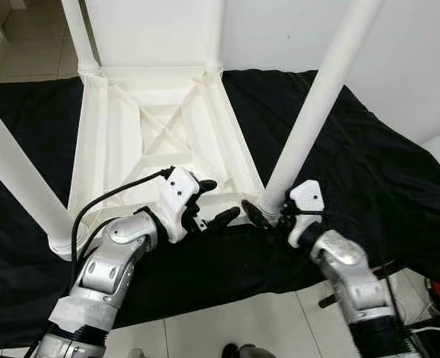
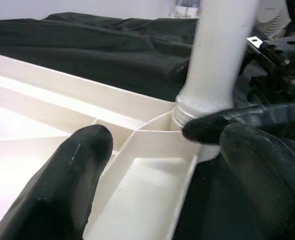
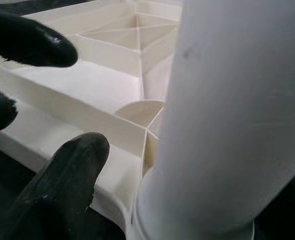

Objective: Building children table

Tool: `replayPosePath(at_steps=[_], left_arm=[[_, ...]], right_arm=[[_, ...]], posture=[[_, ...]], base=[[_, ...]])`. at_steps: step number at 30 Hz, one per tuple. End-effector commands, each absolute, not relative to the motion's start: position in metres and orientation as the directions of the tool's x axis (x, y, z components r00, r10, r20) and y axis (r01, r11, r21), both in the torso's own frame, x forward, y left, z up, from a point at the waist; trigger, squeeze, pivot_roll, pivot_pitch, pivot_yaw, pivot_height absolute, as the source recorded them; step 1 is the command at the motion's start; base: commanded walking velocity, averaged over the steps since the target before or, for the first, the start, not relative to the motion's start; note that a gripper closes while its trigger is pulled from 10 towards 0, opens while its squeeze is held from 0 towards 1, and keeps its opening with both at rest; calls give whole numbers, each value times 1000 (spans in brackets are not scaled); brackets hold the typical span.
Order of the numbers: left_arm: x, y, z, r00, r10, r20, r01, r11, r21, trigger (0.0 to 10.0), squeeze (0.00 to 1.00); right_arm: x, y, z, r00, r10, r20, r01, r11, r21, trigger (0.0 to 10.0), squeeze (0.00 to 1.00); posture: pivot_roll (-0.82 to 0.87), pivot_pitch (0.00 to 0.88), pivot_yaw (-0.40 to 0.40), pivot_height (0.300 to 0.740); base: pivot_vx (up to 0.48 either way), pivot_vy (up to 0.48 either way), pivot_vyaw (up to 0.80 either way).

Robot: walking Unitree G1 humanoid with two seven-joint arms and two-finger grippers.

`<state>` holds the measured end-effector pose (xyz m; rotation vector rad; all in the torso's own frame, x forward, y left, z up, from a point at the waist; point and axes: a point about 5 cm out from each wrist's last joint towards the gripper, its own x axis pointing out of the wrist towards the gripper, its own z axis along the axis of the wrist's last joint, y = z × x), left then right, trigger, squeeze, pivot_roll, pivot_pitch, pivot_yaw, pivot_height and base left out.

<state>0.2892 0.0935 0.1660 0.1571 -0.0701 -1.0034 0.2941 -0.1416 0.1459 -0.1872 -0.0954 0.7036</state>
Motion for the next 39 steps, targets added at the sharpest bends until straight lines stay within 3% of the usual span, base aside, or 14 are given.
replayPosePath(at_steps=[1, 3, 4, 6, 7, 19, 21, 23, 26, 32, 36, 39], left_arm=[[291, 94, 165, 586, -810, -19, 801, 575, 164, 10000, 0], [291, 94, 165, 581, -813, -19, 804, 571, 166, 10000, 0], [291, 93, 166, 579, -815, -19, 805, 568, 168, 10000, 0], [291, 93, 166, 578, -816, -19, 806, 567, 170, 10000, 0], [290, 93, 166, 578, -816, -19, 806, 567, 171, 10000, 0], [287, 94, 165, 578, -815, -22, 806, 567, 168, 10000, 0], [286, 94, 164, 577, -817, -25, 808, 565, 165, 10000, 0], [286, 94, 164, 577, -817, -25, 808, 565, 165, 10000, 0], [285, 94, 163, 575, -818, -27, 810, 564, 162, 10000, 0], [284, 94, 162, 573, -819, -30, 811, 562, 159, 10000, 0], [284, 92, 162, 564, -825, -33, 819, 554, 152, 10000, 0], [284, 92, 162, 565, -825, -32, 818, 554, 151, 10000, 0]], right_arm=[[297, -139, 141, 696, 718, -20, -705, 677, -211, 10000, 0], [302, -138, 140, 676, 736, -40, -724, 653, -224, 10000, 0], [305, -136, 139, 670, 741, -45, -729, 645, -227, 9137, 0], [307, -136, 139, 667, 743, -47, -732, 642, -228, 9137, 0], [307, -134, 138, 661, 749, -53, -740, 638, -215, 0, 0], [298, -135, 131, 661, 748, -52, -747, 650, -142, 0, 0], [297, -134, 128, 733, 679, -25, -677, 727, -117, 0, 0], [297, -134, 128, 733, 679, -25, -677, 727, -117, 0, 0], [293, -128, 123, 807, 590, 2, -589, 805, -69, 0, 0], [289, -120, 119, 856, 517, 15, -516, 856, -39, 0, 0], [289, -118, 112, 940, 342, -21, -341, 940, 20, 0, 0], [287, -116, 112, 951, 310, -22, -309, 951, 25, 0, 0]], posture=[[24, 98, -28, 740], [29, 96, -28, 740], [35, 91, -31, 740], [35, 91, -31, 740], [44, 86, -37, 740], [56, 81, -48, 740], [56, 84, -54, 740], [56, 84, -54, 740], [51, 93, -50, 740], [45, 97, -46, 740], [36, 104, -44, 740], [34, 111, -42, 740]], base=[[0, 0, 0], [0, 0, 0], [0, 0, 0], [0, 0, 0], [0, 0, 0], [0, 0, 0], [0, 0, 0], [0, 0, 0], [0, 0, 0], [0, 0, 0], [0, 0, 0], [0, 0, 0]])
